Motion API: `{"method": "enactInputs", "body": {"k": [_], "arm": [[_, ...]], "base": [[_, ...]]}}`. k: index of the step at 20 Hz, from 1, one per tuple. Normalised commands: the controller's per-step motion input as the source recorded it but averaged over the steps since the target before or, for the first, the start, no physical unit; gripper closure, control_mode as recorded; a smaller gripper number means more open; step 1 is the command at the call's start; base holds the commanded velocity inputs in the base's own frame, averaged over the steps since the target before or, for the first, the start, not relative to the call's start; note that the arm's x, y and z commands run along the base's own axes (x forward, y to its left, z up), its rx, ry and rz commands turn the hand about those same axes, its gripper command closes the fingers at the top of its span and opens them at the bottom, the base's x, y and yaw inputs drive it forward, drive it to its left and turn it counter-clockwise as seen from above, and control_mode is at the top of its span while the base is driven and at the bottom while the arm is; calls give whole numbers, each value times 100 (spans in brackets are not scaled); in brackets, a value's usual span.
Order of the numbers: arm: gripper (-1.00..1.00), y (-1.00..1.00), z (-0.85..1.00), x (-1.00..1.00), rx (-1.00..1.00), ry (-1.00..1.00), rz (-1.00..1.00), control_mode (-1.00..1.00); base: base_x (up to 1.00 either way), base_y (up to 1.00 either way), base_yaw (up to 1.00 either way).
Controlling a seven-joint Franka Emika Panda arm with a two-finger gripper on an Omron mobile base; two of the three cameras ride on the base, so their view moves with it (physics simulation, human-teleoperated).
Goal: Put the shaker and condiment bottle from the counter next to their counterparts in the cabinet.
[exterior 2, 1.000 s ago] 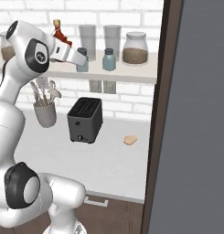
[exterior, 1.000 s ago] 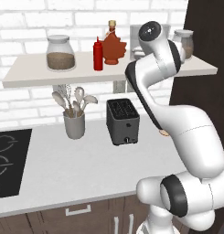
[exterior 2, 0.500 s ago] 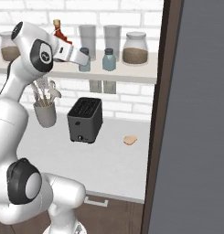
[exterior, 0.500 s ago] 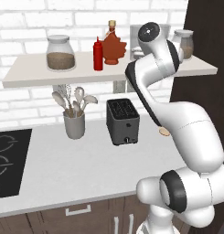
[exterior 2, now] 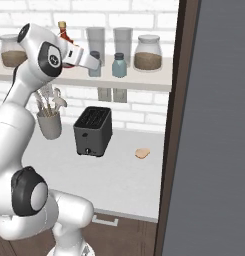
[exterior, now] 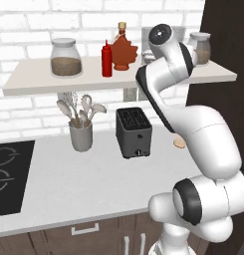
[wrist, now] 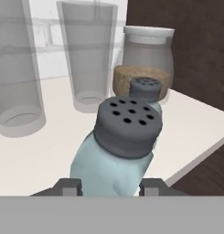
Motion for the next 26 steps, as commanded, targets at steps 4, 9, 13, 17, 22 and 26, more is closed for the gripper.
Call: {"method": "enactInputs", "body": {"k": [4, 9, 13, 17, 22, 26], "arm": [[100, -2, -1, 18, 0, 0, 0, -100], [100, -5, -6, 14, 0, 0, 0, -100], [100, -9, -16, 6, 0, 0, 0, -100], [100, -7, -14, 11, 0, 0, 0, -100], [100, -3, -7, 15, 0, 0, 0, -100], [100, -1, -6, 9, 0, 0, 0, -100]], "base": [[0, 0, 0], [0, 0, 0], [0, 0, 0], [0, 0, 0], [0, 0, 0], [0, 0, 0]]}}
